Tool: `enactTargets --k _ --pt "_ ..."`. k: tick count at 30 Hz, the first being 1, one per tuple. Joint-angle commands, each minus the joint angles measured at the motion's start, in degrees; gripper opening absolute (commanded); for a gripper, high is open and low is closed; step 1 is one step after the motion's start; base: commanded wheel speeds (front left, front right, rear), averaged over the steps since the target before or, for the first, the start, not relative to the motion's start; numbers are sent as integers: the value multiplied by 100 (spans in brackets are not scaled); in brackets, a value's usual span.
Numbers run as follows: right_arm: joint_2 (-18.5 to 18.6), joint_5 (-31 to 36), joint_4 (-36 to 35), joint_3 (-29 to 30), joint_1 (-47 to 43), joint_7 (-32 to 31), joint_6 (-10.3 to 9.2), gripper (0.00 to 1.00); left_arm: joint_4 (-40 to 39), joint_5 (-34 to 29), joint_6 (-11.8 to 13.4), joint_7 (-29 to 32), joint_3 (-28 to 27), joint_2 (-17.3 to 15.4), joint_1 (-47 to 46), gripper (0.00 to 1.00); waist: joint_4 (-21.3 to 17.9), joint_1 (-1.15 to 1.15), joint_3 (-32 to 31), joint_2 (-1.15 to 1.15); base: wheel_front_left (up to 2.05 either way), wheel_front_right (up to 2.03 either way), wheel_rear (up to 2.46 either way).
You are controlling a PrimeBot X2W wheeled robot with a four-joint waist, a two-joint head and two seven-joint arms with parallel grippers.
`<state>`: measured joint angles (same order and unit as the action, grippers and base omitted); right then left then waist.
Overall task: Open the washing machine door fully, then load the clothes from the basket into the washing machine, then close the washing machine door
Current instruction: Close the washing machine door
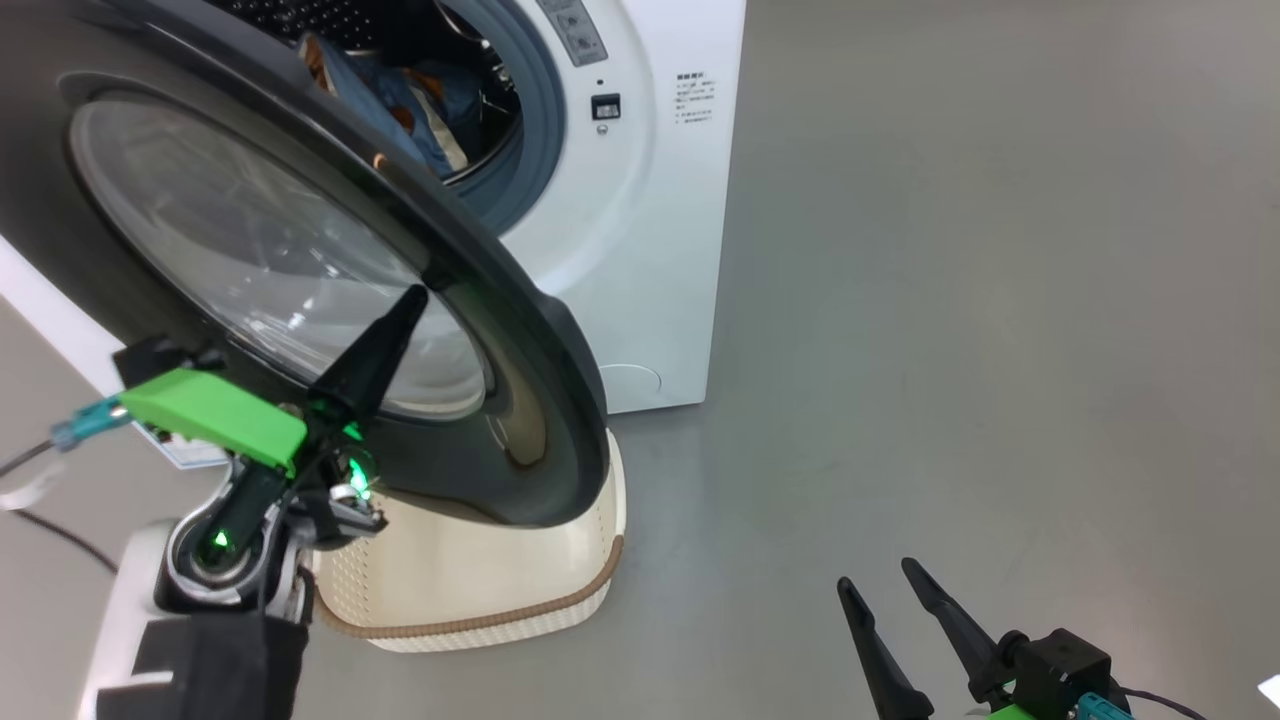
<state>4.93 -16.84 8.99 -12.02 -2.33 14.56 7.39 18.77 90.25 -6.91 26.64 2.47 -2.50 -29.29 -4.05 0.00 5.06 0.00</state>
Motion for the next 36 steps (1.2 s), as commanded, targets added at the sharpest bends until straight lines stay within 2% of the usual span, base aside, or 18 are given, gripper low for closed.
enactTargets --k 1,3,4,5,6,8,9,15,22,25,31,36 --pt "-14 -25 -138 -105 69 44 10 100 -244 -192 -58 -125 -141 -235 9 0 30 0 -29 0 0 0 0" --pt "-27 -29 -144 -82 45 44 10 100 -374 -576 -58 -380 -65 -367 179 0 66 0 -64 0 0 0 0" --pt "-33 -36 -145 -75 36 44 10 100 -437 -810 -58 -541 -11 -448 277 11 84 0 -88 0 0 0 0" --pt "-39 -42 -145 -70 25 44 10 100 -482 -1052 -58 -716 45 -531 383 36 99 0 -110 0 0 0 0" --pt "-43 -48 -146 -59 15 44 10 100 -526 -1328 -58 -904 118 -630 483 48 119 0 -130 0 0 0 0" --pt "-51 -58 -150 -29 -8 44 10 100 -604 -1779 -58 -1240 277 -777 686 91 166 0 -173 0 0 0 0" --pt "-54 -62 -152 -18 -19 44 10 100 -641 -1989 -58 -1407 348 -853 786 100 188 0 -193 0 0 0 0" --pt "-59 -78 -179 62 -92 44 10 100 -696 -3212 -58 -2427 714 -1195 1323 100 355 0 -303 0 0 0 0" --pt "-5 -85 -220 131 -121 44 10 100 -629 -4090 34 -3361 885 -1270 1874 100 482 0 -407 0 0 0 0" --pt "20 -93 -238 165 -139 44 10 100 -525 -4593 272 -3774 913 -1382 2109 100 517 0 -459 0 0 0 0" --pt "57 -98 -277 224 -182 44 10 100 -487 -5199 689 -4126 742 -1271 2593 100 575 0 -539 0 0 0 0" --pt "69 -92 -307 265 -217 44 10 100 -669 -5688 830 -4159 482 -1136 2880 100 630 0 -556 0 0 0 0"
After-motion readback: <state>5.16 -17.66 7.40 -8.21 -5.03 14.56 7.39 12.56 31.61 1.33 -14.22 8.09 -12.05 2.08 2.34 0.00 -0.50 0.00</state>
